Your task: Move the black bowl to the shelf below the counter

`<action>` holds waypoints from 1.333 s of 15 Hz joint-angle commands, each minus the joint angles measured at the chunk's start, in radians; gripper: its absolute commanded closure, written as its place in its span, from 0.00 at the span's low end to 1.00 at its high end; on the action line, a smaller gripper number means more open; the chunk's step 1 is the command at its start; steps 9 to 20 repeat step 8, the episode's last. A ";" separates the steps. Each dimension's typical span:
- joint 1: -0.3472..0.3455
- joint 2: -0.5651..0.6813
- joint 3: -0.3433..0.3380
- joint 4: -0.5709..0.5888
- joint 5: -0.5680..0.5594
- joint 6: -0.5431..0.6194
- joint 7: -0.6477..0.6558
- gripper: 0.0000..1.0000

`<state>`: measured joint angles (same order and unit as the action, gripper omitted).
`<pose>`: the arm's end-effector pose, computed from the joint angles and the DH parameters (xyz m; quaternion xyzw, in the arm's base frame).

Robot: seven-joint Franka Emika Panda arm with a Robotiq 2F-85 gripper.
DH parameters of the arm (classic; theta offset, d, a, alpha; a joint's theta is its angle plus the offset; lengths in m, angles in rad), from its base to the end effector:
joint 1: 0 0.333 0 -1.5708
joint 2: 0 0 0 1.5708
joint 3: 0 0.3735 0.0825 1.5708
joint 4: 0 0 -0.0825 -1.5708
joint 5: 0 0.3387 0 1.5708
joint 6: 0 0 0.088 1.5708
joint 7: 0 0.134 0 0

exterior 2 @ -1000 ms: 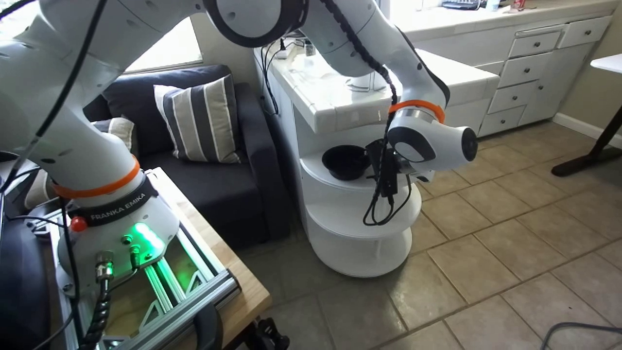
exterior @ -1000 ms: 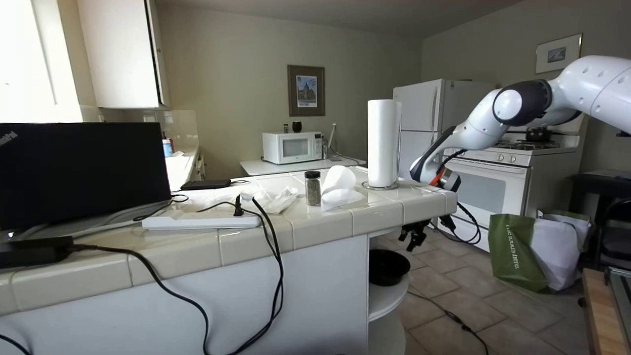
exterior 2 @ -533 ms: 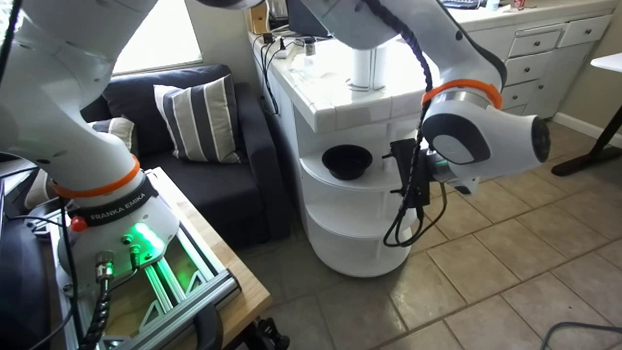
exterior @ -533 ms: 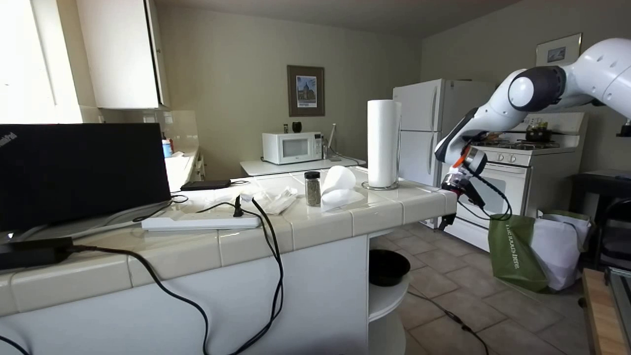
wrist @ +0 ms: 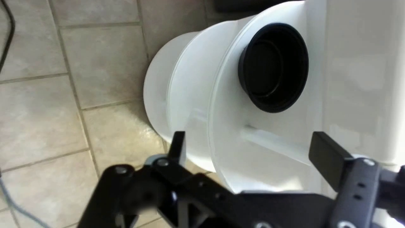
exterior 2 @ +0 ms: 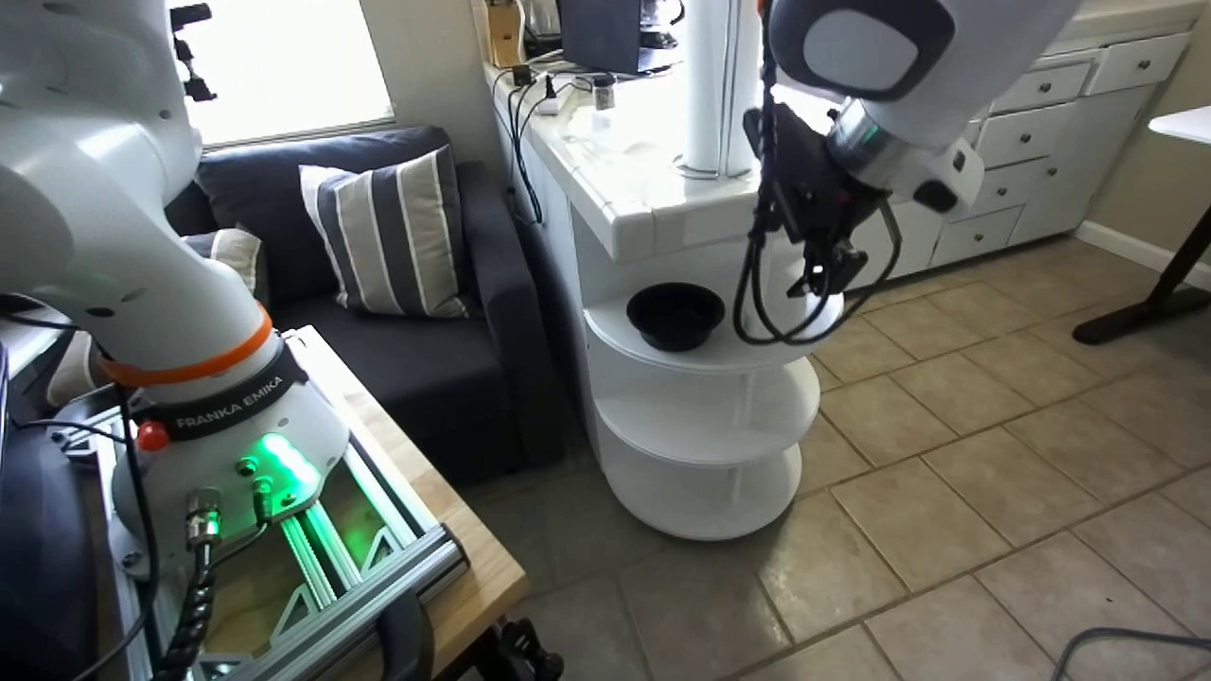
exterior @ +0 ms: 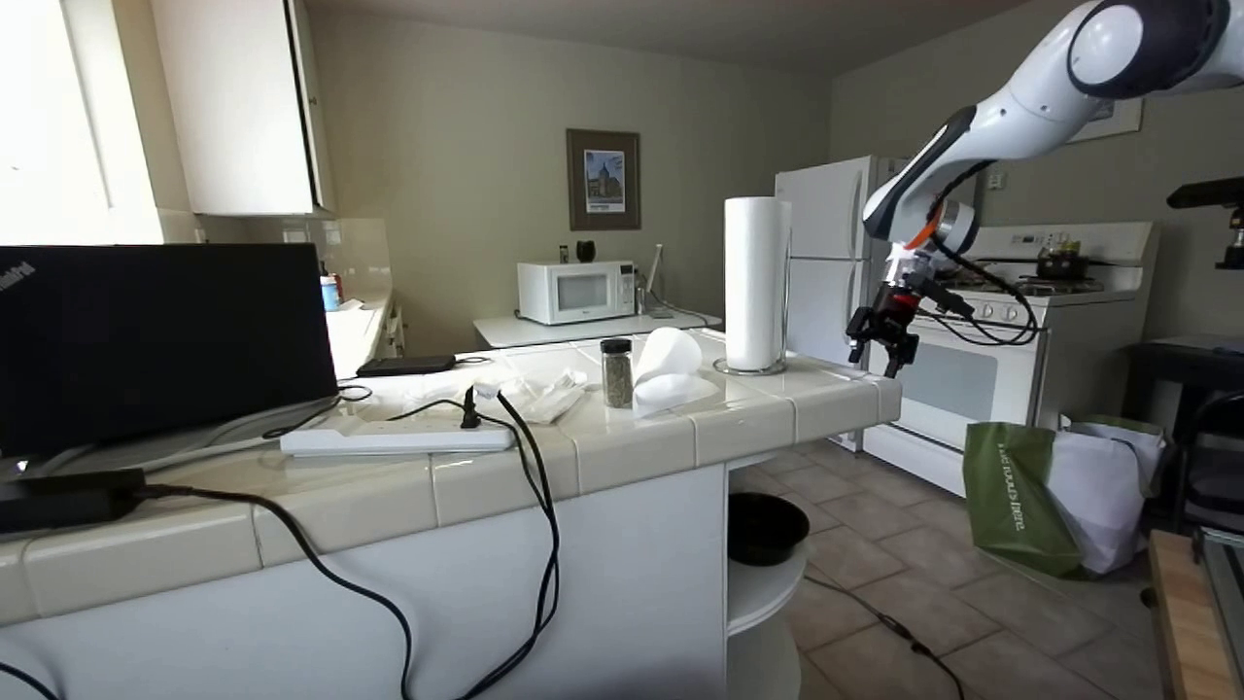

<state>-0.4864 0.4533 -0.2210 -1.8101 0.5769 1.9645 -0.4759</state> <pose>0.4998 -0.3445 0.3382 -0.9381 0.2519 0.0007 0.2377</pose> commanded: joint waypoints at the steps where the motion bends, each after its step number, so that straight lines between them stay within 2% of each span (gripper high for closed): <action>1: 0.123 -0.239 -0.021 -0.222 -0.139 0.188 0.192 0.00; 3: 0.185 -0.339 -0.025 -0.279 -0.285 0.233 0.336 0.00; 4: 0.124 -0.214 -0.005 -0.158 -0.180 0.172 0.226 0.00; 6: 0.148 -0.259 -0.003 -0.175 -0.195 0.175 0.255 0.00; 20: 0.138 -0.246 -0.006 -0.174 -0.195 0.175 0.248 0.00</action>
